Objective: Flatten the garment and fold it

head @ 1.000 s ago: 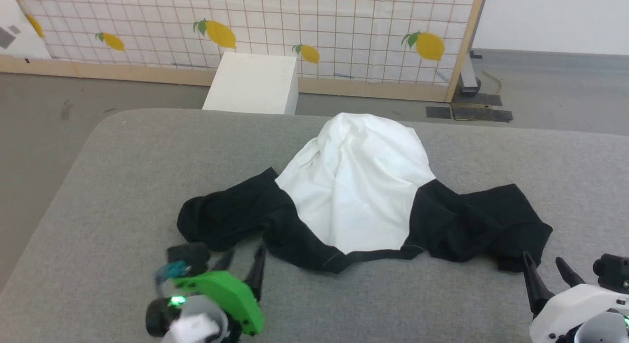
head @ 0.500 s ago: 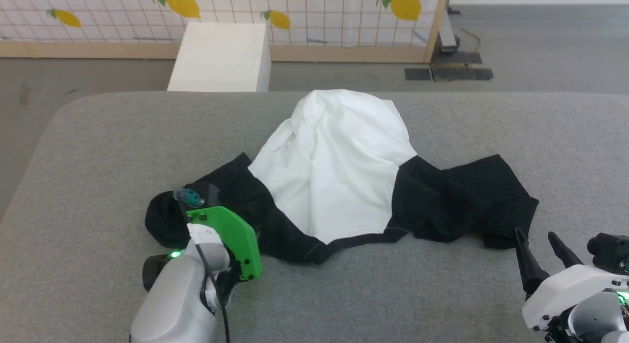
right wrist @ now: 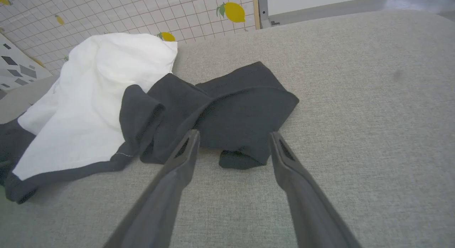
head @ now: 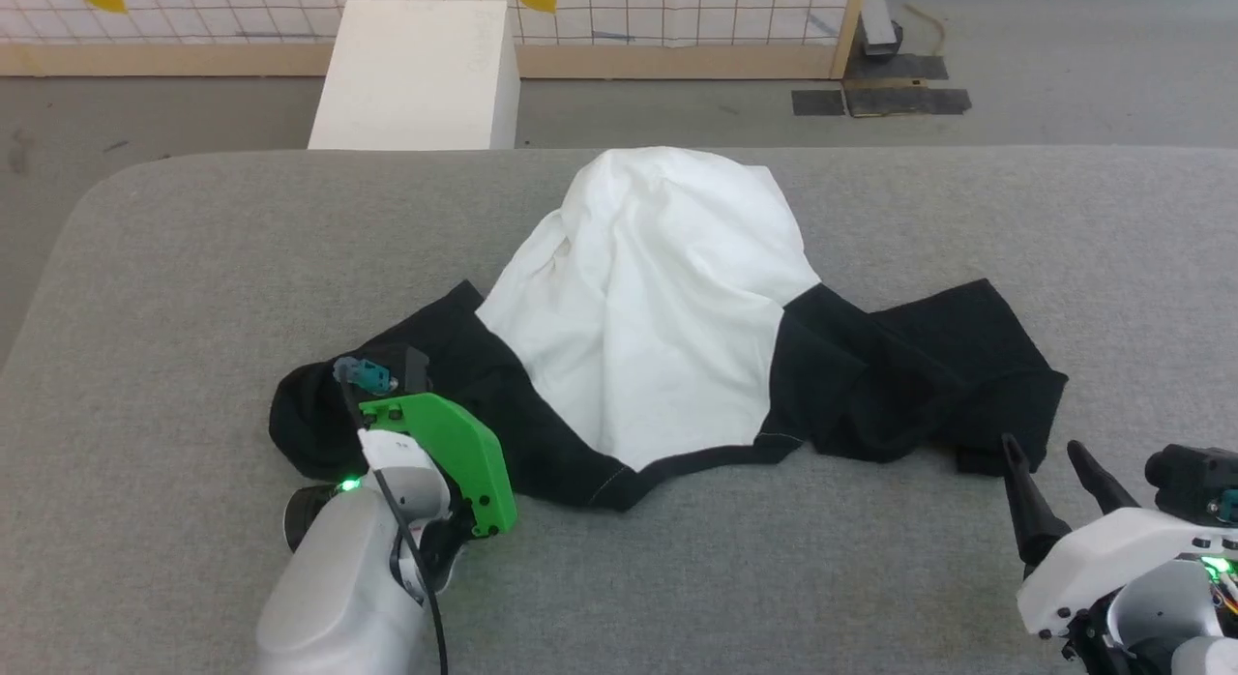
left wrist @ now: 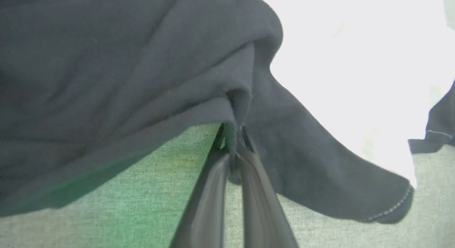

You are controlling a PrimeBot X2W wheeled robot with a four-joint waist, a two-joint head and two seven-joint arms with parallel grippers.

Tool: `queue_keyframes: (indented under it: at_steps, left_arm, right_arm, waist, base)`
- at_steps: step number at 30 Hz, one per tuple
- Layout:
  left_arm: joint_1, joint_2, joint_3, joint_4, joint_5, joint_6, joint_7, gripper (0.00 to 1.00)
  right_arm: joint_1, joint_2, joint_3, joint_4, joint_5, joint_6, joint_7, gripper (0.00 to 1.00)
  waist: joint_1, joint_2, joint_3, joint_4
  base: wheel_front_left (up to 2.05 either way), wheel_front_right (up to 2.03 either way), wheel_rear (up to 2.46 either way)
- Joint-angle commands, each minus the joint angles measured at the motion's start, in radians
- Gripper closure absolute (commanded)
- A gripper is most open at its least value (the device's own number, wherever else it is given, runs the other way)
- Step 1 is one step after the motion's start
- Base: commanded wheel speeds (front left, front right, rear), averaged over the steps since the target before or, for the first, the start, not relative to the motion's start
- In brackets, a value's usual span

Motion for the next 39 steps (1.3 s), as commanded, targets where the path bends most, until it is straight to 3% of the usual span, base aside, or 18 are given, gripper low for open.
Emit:
queue_keyframes:
  at_steps: [1, 8, 16, 29, 39]
  left_arm:
    - [-0.013, 0.000, 0.008, -0.011, -0.013, -0.004, -0.013, 1.00]
    - [0.070, 0.014, 0.076, -0.139, -0.056, 0.020, -0.094, 1.00]
    - [0.161, 0.023, 0.098, -0.258, -0.080, 0.049, -0.085, 1.00]
    - [0.148, 0.014, 0.067, -0.308, -0.084, 0.049, -0.067, 1.00]
    - [0.138, 0.013, 0.062, -0.309, -0.092, 0.046, -0.077, 1.00]
  right_arm:
    - [-0.017, 0.000, 0.008, -0.007, -0.007, -0.001, 0.003, 0.00]
    - [-0.021, 0.000, 0.097, -0.039, -0.020, -0.001, 0.063, 0.00]
    - [-0.099, 0.000, 0.216, -0.008, -0.036, -0.001, 0.137, 0.00]
    - [-0.233, 0.000, 0.192, 0.179, -0.065, -0.001, 0.144, 0.00]
    - [-0.281, 0.000, 0.203, 0.224, -0.073, -0.001, 0.110, 0.00]
  waist:
    - [0.0000, -0.0001, -0.001, 0.010]
    - [0.0000, -0.0001, 0.004, 0.040]
    - [0.0000, -0.0001, 0.036, 0.066]
    - [0.0000, -0.0001, 0.097, 0.108]
    - [0.0000, -0.0001, 0.130, 0.118]
  base:
    - [0.00, 0.00, 0.00]
    - [0.00, 0.00, 0.00]
    - [0.00, 0.00, 0.00]
    - [0.00, 0.00, 0.00]
    - [0.00, 0.00, 0.00]
